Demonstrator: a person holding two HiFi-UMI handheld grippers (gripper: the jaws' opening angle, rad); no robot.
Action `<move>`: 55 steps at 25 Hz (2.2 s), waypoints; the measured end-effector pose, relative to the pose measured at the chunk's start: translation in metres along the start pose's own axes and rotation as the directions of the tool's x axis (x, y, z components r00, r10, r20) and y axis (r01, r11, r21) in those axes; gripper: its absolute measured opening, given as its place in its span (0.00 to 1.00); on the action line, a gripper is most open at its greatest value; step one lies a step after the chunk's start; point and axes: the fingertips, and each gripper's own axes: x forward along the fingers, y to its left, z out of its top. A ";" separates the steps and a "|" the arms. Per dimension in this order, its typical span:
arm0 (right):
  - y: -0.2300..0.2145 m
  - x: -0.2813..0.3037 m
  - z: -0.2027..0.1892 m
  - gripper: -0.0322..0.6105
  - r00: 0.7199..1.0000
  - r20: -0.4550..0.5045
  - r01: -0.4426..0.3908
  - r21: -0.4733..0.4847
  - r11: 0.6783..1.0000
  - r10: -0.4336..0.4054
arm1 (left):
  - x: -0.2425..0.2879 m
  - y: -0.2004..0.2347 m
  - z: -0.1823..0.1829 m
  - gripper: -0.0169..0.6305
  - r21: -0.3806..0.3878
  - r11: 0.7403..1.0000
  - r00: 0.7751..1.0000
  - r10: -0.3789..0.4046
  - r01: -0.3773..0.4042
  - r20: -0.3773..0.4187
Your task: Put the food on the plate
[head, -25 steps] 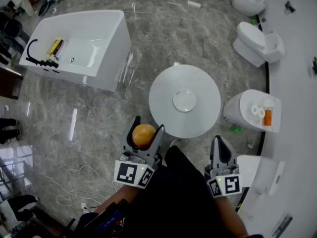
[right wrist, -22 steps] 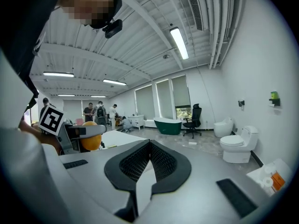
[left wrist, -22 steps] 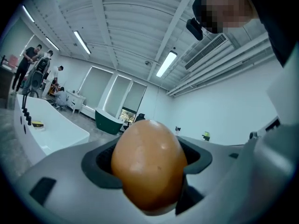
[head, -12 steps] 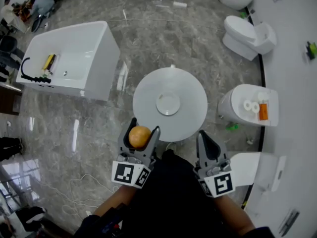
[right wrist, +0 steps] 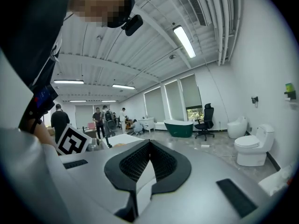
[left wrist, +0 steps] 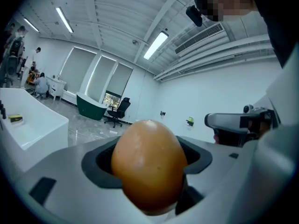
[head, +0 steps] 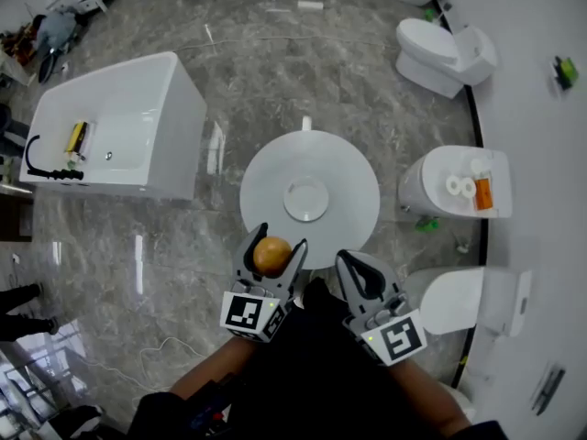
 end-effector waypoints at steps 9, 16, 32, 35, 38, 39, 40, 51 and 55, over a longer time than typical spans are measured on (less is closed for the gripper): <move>-0.014 0.014 0.007 0.06 0.996 0.050 0.078 -0.025 0.997 -0.076 | 0.045 0.032 -0.057 0.53 -0.018 0.999 0.991 -0.034 0.032 -0.130; -0.041 0.018 0.012 0.06 0.980 0.065 0.188 0.004 0.982 -0.188 | 0.079 0.064 -0.104 0.53 0.020 0.999 0.971 -0.037 0.043 -0.235; -0.076 0.011 0.004 0.06 0.952 0.009 0.305 0.000 0.953 -0.305 | 0.143 0.094 -0.203 0.53 0.043 0.990 0.888 -0.100 0.134 -0.449; -0.075 0.014 -0.003 0.06 0.955 -0.019 0.297 0.045 0.954 -0.296 | 0.153 0.100 -0.213 0.53 0.016 0.992 0.880 -0.105 0.126 -0.462; -0.077 0.019 -0.011 0.06 0.955 -0.041 0.294 0.025 0.956 -0.292 | 0.164 0.106 -0.221 0.53 0.012 0.991 0.873 -0.113 0.134 -0.474; -0.077 0.022 -0.015 0.06 0.956 -0.047 0.290 0.017 0.957 -0.289 | 0.167 0.107 -0.224 0.53 0.010 0.991 0.869 -0.116 0.137 -0.481; -0.077 0.025 -0.019 0.06 0.958 -0.051 0.284 0.015 0.959 -0.283 | 0.170 0.108 -0.229 0.53 -0.004 0.991 0.862 -0.119 0.135 -0.492; -0.055 0.062 -0.049 0.06 0.979 -0.087 0.188 0.037 0.981 -0.184 | 0.191 0.111 -0.273 0.53 -0.024 0.986 0.803 -0.148 0.165 -0.578; -0.050 0.053 -0.057 0.06 0.977 -0.113 0.184 0.040 0.982 -0.178 | 0.195 0.116 -0.286 0.53 -0.010 0.985 0.792 -0.147 0.175 -0.592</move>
